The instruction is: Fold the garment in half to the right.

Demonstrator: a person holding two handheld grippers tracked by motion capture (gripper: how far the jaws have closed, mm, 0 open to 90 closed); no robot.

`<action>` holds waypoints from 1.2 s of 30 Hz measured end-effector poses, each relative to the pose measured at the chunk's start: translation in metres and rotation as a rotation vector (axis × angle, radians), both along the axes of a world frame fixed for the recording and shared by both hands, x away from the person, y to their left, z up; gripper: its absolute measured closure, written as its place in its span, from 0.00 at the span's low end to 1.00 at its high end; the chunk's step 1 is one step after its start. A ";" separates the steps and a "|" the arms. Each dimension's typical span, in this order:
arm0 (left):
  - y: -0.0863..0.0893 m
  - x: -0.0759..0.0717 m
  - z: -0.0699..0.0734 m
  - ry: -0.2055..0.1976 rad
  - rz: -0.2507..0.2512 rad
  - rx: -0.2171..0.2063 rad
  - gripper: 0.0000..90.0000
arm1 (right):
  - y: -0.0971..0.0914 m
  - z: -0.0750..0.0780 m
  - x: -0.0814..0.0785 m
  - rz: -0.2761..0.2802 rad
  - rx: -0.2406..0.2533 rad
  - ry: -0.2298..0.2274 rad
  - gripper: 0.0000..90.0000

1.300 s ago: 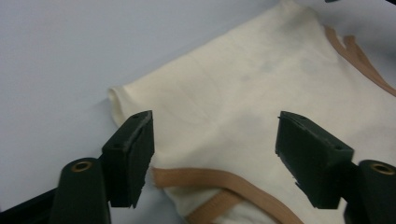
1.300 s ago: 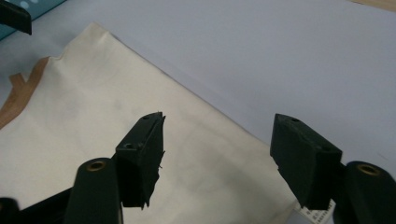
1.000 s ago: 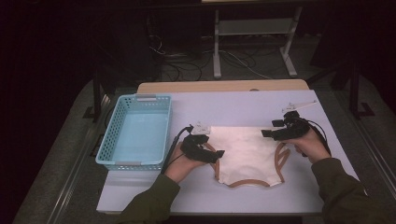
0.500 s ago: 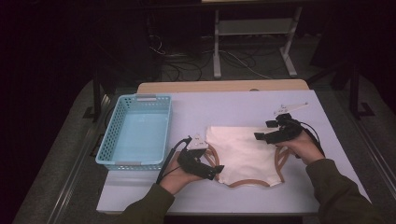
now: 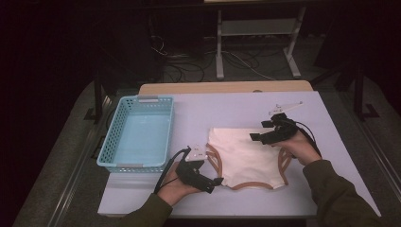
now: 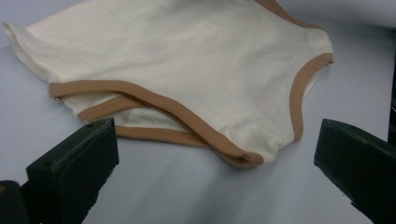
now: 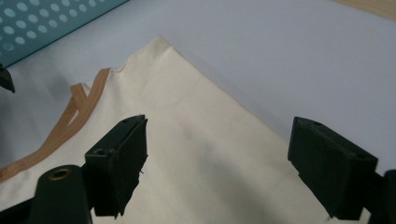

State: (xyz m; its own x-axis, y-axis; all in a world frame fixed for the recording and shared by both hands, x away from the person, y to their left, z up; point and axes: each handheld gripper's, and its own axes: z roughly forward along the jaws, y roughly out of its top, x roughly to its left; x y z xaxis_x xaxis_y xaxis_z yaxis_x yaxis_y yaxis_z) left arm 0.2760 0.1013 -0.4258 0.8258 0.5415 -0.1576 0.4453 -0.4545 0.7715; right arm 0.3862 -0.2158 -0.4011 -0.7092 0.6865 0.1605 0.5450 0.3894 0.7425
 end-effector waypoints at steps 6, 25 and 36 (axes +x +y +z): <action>0.005 -0.008 -0.001 -0.012 -0.012 0.016 0.00 | 0.015 0.001 0.005 0.010 -0.002 -0.001 0.22; 0.008 -0.010 -0.004 -0.021 -0.032 0.063 0.00 | 0.071 0.001 0.024 0.059 -0.023 0.013 0.33; 0.007 -0.011 -0.005 -0.012 -0.030 0.059 0.00 | 0.105 -0.005 0.037 0.089 -0.048 0.033 0.45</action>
